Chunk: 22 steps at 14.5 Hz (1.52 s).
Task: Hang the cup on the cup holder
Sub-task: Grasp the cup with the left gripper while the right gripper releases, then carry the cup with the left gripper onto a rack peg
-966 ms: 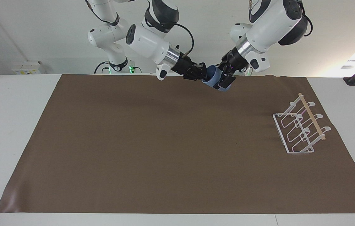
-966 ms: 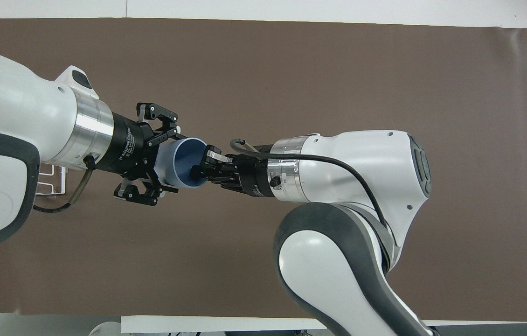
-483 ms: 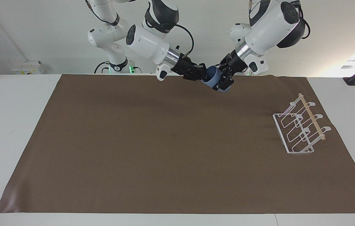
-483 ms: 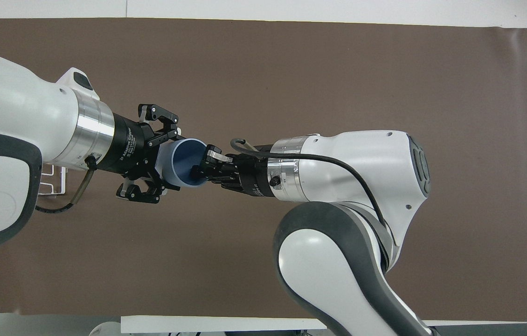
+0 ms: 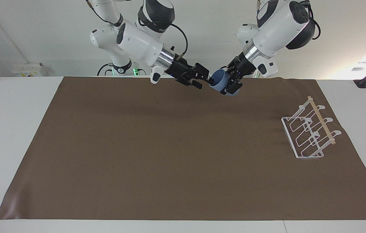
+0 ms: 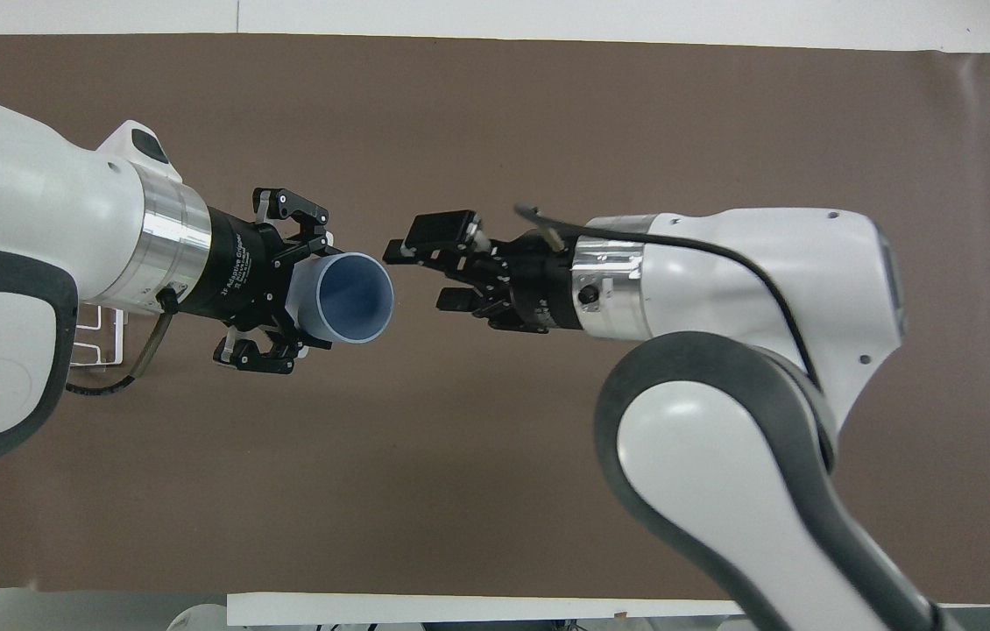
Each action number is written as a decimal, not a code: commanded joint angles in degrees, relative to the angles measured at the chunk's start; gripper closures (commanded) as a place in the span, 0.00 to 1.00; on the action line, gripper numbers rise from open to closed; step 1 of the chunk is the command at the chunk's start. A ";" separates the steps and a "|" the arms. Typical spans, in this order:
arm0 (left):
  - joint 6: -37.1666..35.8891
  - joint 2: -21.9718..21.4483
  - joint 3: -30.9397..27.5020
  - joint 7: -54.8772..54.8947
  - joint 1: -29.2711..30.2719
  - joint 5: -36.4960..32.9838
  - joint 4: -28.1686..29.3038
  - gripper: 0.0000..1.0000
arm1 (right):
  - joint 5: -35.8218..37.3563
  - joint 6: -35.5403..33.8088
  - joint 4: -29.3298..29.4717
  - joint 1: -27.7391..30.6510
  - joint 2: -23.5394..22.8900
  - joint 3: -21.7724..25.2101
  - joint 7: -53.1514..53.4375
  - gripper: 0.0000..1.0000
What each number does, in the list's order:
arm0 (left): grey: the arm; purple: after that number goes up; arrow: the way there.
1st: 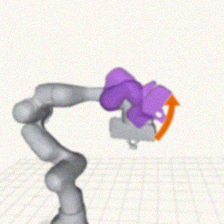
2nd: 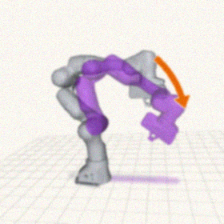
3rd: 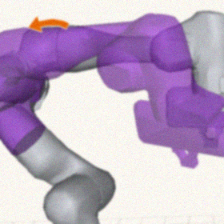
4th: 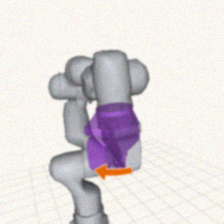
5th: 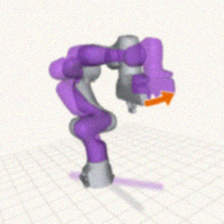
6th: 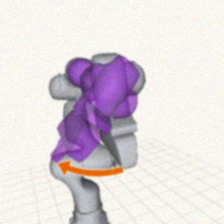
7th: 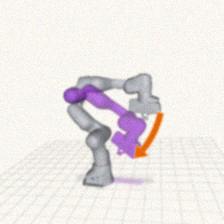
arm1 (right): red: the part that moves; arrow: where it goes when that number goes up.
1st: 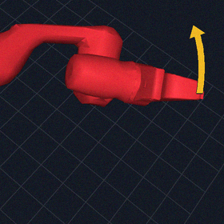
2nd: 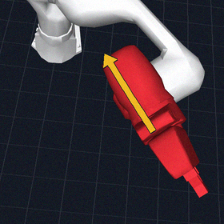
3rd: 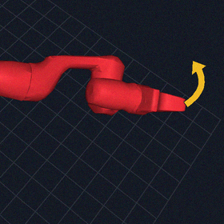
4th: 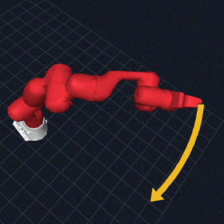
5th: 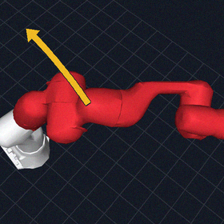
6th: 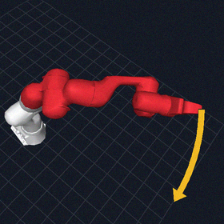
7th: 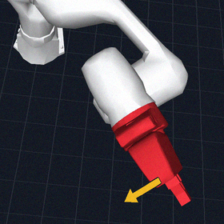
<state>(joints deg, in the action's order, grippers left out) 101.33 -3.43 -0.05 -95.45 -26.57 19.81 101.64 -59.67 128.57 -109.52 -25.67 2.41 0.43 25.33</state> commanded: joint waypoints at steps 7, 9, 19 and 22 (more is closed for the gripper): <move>-7.10 6.66 -0.47 9.75 2.05 -51.37 -0.22 1.00 | 45.92 -24.74 7.37 21.62 3.13 -0.16 -10.20 0.00; -9.73 10.71 -0.47 9.58 1.44 -65.36 -0.30 1.00 | 55.22 -32.81 13.34 22.68 1.90 0.01 -11.35 0.00; -20.11 25.84 -0.56 -10.44 0.82 -102.50 2.06 1.00 | 64.60 -48.68 23.05 27.78 -0.83 0.28 -21.99 0.00; -22.31 27.24 -0.65 -15.89 1.95 -103.65 2.85 1.00 | 64.42 -48.85 21.72 27.26 -0.22 0.10 -21.99 0.00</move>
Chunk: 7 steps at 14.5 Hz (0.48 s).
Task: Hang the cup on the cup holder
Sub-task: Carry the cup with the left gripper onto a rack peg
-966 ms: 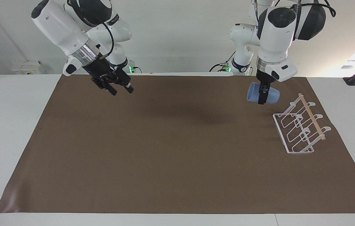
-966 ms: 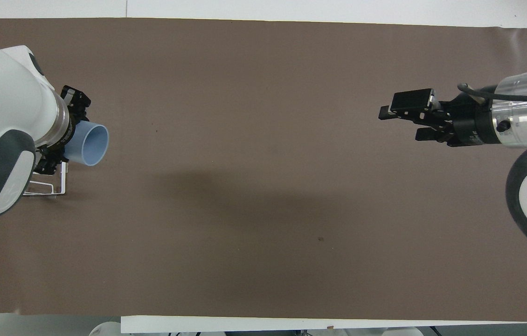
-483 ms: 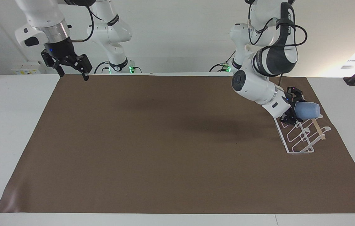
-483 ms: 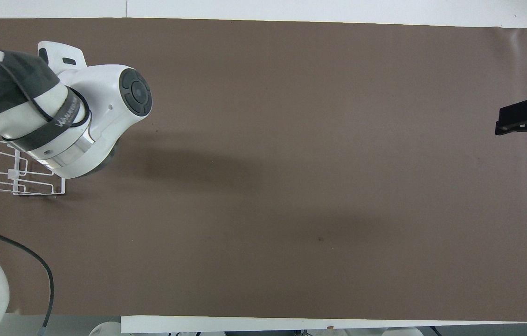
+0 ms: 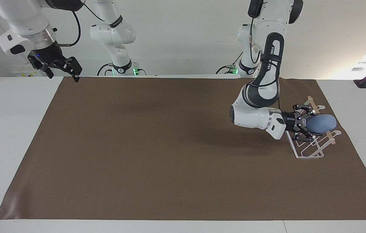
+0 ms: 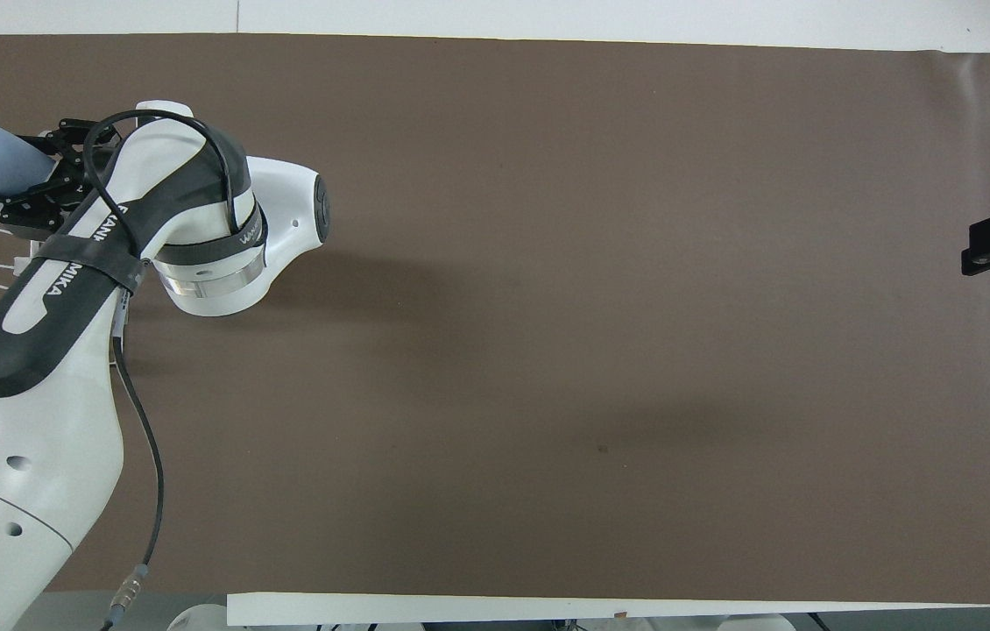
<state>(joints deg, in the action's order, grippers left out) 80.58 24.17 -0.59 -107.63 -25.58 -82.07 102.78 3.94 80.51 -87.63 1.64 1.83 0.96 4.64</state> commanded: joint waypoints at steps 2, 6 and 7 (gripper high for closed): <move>-2.26 1.58 -0.11 -6.62 1.76 -2.91 1.72 1.00 | 0.72 -1.58 -0.17 -0.05 0.37 -0.78 -1.39 0.00; -2.44 1.15 0.24 -7.77 2.46 -2.13 3.91 1.00 | 0.63 -1.67 -0.26 0.48 0.54 -0.52 -2.27 0.00; -2.27 0.97 0.41 -7.77 2.46 -1.43 4.96 1.00 | 0.63 -2.02 -0.35 0.12 0.63 -0.52 -2.27 0.00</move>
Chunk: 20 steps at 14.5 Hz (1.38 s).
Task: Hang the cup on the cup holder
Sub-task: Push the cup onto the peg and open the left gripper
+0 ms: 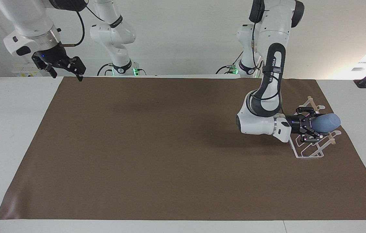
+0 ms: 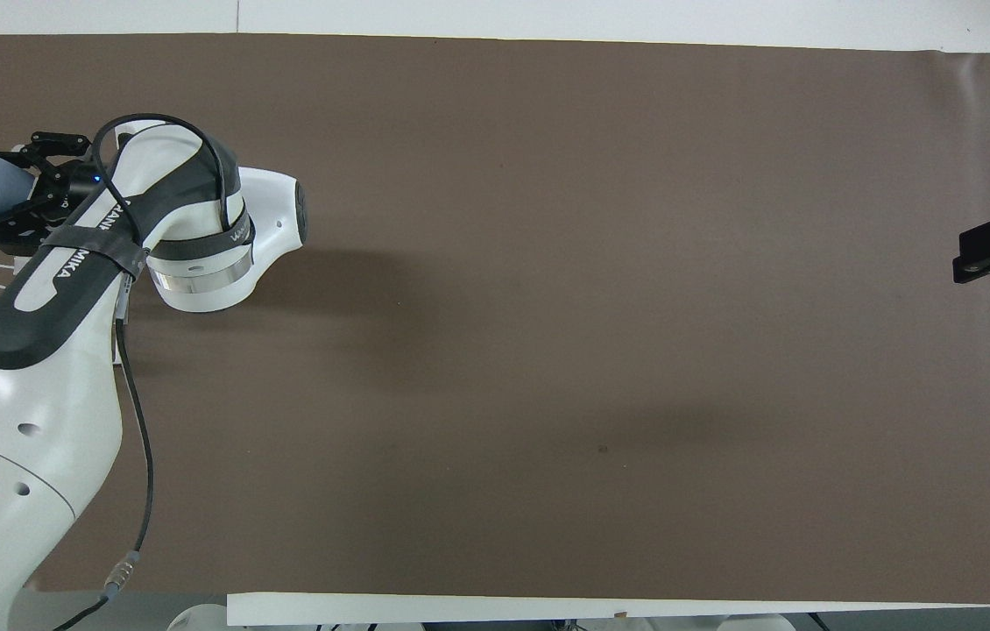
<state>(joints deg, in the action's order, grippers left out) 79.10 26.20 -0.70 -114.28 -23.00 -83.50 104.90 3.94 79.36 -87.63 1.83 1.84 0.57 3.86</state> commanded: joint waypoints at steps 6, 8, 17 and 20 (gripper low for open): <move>0.44 0.78 0.35 -3.14 0.24 1.14 3.91 1.00 | 0.28 -1.04 -2.55 -0.16 1.68 -0.22 -1.84 0.00; 0.62 0.78 0.35 -3.14 0.33 0.88 3.73 1.00 | 0.28 -1.13 -2.64 -0.16 1.68 -0.22 -1.84 0.00; 1.50 1.31 0.35 -3.14 2.17 -1.58 2.42 1.00 | 0.28 -1.13 -2.64 0.01 1.68 -0.22 -1.84 0.00; 2.20 1.40 0.52 -3.49 2.00 -1.15 2.41 1.00 | 0.28 -1.13 -2.64 0.01 1.68 -0.22 -1.84 0.00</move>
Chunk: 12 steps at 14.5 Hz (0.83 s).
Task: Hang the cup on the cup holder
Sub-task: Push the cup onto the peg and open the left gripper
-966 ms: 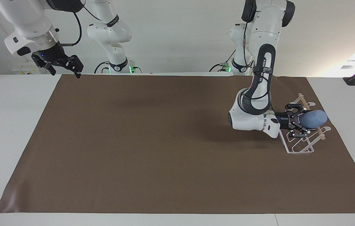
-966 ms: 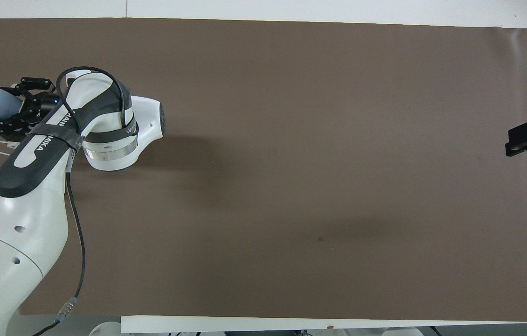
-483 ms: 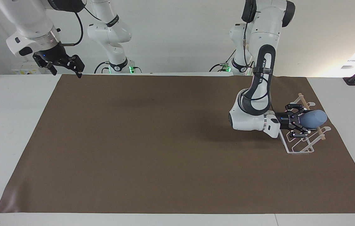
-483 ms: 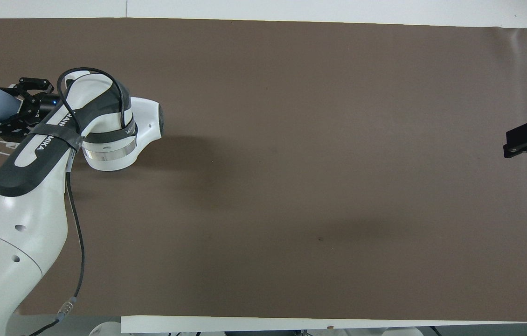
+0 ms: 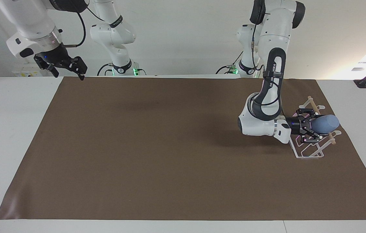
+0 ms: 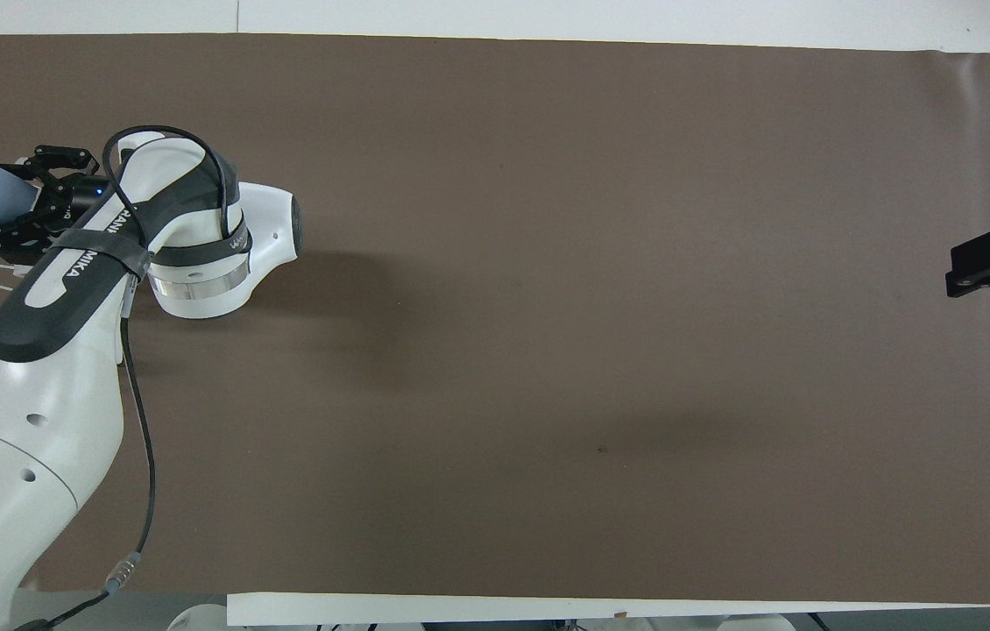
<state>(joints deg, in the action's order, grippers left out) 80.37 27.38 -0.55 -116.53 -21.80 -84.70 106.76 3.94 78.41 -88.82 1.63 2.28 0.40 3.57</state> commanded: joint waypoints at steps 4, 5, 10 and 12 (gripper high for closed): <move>2.07 0.13 0.46 -1.24 0.53 1.02 0.56 0.13 | 0.28 -0.18 -1.44 0.22 1.23 -0.05 -1.55 0.00; 2.94 0.13 0.38 -0.63 0.79 1.02 0.39 0.00 | 0.28 -0.18 -1.44 0.22 1.23 -0.05 -1.55 0.00; 8.30 -4.95 2.04 2.79 0.27 10.02 -1.81 0.00 | 0.28 -0.18 -1.44 0.22 1.32 -0.05 -1.55 0.00; 7.09 -5.58 2.13 4.81 -0.78 17.43 -5.84 0.00 | 0.19 -0.18 -1.44 0.22 1.23 -0.05 -1.55 0.00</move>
<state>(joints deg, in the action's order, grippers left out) 86.70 24.51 1.28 -114.82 -22.08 -73.13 103.21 3.94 78.41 -88.90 1.63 2.34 0.40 3.57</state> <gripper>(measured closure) 0.000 0.000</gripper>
